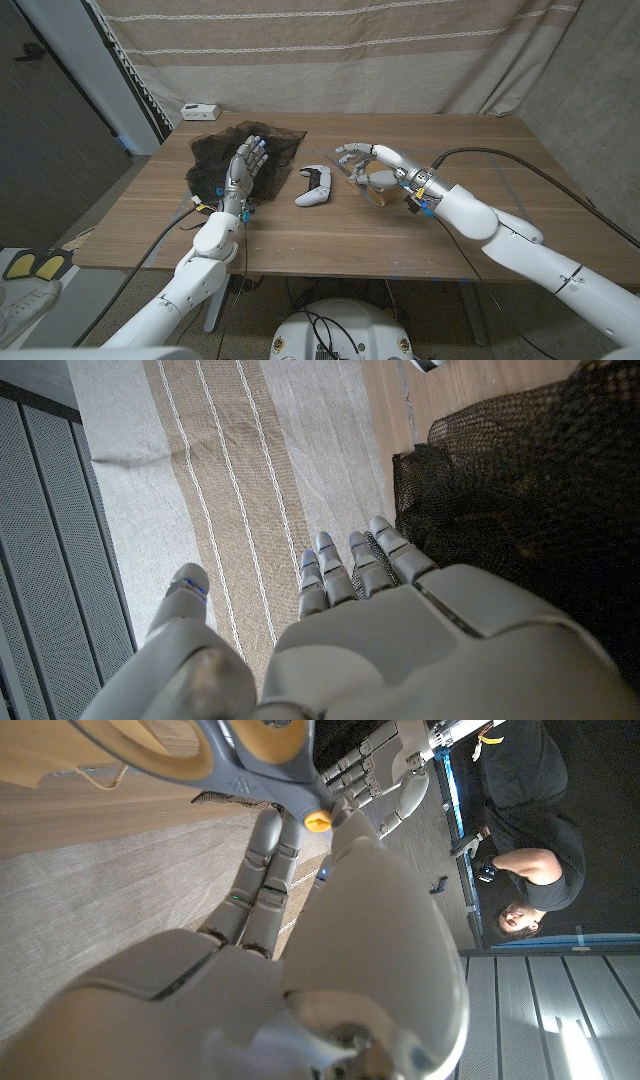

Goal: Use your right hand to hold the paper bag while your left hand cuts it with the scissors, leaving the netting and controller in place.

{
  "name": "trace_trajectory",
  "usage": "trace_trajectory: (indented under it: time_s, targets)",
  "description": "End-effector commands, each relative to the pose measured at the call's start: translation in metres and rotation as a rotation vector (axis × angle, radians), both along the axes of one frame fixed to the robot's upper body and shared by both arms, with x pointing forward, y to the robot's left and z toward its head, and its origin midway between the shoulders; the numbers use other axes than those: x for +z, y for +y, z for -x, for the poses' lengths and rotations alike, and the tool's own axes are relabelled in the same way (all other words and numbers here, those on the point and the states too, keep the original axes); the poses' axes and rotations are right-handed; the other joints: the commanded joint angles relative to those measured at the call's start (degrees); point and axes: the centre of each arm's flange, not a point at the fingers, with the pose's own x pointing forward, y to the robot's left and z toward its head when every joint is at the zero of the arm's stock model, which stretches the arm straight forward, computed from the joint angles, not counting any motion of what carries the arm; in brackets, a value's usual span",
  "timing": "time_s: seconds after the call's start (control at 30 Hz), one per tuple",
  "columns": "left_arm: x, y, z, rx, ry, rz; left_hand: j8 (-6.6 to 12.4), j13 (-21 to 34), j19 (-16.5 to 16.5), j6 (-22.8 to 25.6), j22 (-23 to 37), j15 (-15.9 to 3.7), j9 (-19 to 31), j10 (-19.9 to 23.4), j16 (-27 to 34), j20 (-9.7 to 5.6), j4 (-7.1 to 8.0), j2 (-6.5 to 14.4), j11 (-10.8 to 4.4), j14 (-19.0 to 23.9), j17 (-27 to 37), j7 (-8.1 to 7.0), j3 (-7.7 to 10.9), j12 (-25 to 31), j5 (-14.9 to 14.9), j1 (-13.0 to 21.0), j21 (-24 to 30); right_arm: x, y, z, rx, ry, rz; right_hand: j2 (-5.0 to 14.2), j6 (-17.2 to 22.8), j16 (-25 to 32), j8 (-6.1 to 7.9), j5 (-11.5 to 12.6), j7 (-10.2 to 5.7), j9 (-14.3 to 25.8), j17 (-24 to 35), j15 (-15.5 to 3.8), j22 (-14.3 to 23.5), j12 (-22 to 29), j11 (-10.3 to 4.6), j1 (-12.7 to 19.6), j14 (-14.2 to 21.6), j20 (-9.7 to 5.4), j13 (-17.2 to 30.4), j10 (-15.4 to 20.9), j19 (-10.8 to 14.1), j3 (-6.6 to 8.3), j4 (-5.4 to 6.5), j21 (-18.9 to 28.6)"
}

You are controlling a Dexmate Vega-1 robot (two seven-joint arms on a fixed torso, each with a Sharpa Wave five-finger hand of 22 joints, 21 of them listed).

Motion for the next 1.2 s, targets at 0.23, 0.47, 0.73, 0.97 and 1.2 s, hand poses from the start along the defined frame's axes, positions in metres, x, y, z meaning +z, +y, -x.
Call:
trace_trajectory:
  time_s: [0.23, 0.47, 0.73, 0.97, 1.2]
  targets:
    - [0.013, -0.008, -0.006, 0.005, -0.017, -0.021, 0.33, 0.1, 0.6, 0.6, 0.2, -5.95, 0.3, 0.7, 0.0, -4.86, -0.02, 0.4, -0.13, 0.6, 0.2, 0.14, -0.33, 0.1, 0.2, 0.5, -0.1, 0.019, -0.011, -0.019, 0.062, 0.103, -0.156, 0.18, 0.8, 0.1, 0.02, -0.2, 0.22, 0.0, 0.5, -13.8, 0.0, 0.1, 0.01, 0.5, 6.3, -8.1, -0.1, 0.8, -0.4, 0.32, -0.3, 0.8]
    - [0.02, -0.01, -0.004, 0.011, -0.028, -0.03, 0.31, 0.1, 0.6, 0.7, 0.2, -5.94, 0.3, 0.7, 0.0, -4.87, -0.03, 0.4, -0.07, 0.7, 0.2, 0.09, -0.35, 0.1, 0.2, 0.5, -0.1, 0.022, -0.013, -0.023, 0.091, 0.116, -0.2, 0.13, 0.8, 0.1, -0.03, -0.4, 0.15, -0.1, 0.6, -13.8, -0.2, -0.2, -0.09, 0.5, 6.4, -8.0, -0.1, 0.7, -0.6, 0.38, -0.31, 1.2]
    - [0.023, -0.015, -0.005, -0.01, -0.031, -0.009, 0.32, 0.1, 0.6, 0.8, 0.2, -6.01, 0.3, 0.8, 0.0, -4.88, -0.04, 0.4, 0.02, 0.7, 0.2, 0.28, -0.38, 0.1, 0.3, 0.6, -0.1, 0.03, -0.013, -0.026, 0.123, 0.115, -0.262, 0.15, 0.7, 0.0, -0.13, -0.5, 0.15, -0.1, 0.7, -13.8, -0.3, -0.4, -0.06, 0.5, 6.5, -7.96, -0.1, 0.6, -0.7, 0.45, -0.31, 1.6]
    - [0.03, -0.019, -0.003, -0.016, -0.035, -0.039, 0.35, 0.1, 0.6, 1.1, 0.2, -6.04, 0.3, 0.9, -0.1, -4.87, -0.02, 0.4, 0.01, 0.7, 0.3, 0.47, -0.42, 0.1, 0.3, 0.6, -0.2, 0.036, -0.011, -0.031, 0.141, 0.156, -0.328, 0.16, 0.8, -0.1, -0.19, -0.7, 0.25, -0.1, 0.7, -13.8, -0.4, -0.5, 0.16, 0.5, 6.5, -7.92, -0.2, 0.9, -0.9, 0.54, -0.3, 2.2]
    - [0.035, -0.023, -0.006, -0.029, -0.025, -0.062, 0.47, 0.1, 0.6, 1.5, 0.2, -6.03, 0.3, 1.1, -0.1, -4.86, -0.01, 0.4, -0.04, 0.7, 0.3, 0.61, -0.45, 0.2, 0.3, 0.6, -0.2, 0.038, -0.009, -0.037, 0.152, 0.193, -0.367, 0.13, 0.7, -0.2, -0.3, -0.9, 0.43, -0.2, 0.8, -13.8, -0.6, -0.6, 0.57, 0.5, 6.5, -7.9, -0.2, 1.1, -1.0, 0.61, -0.33, 2.6]
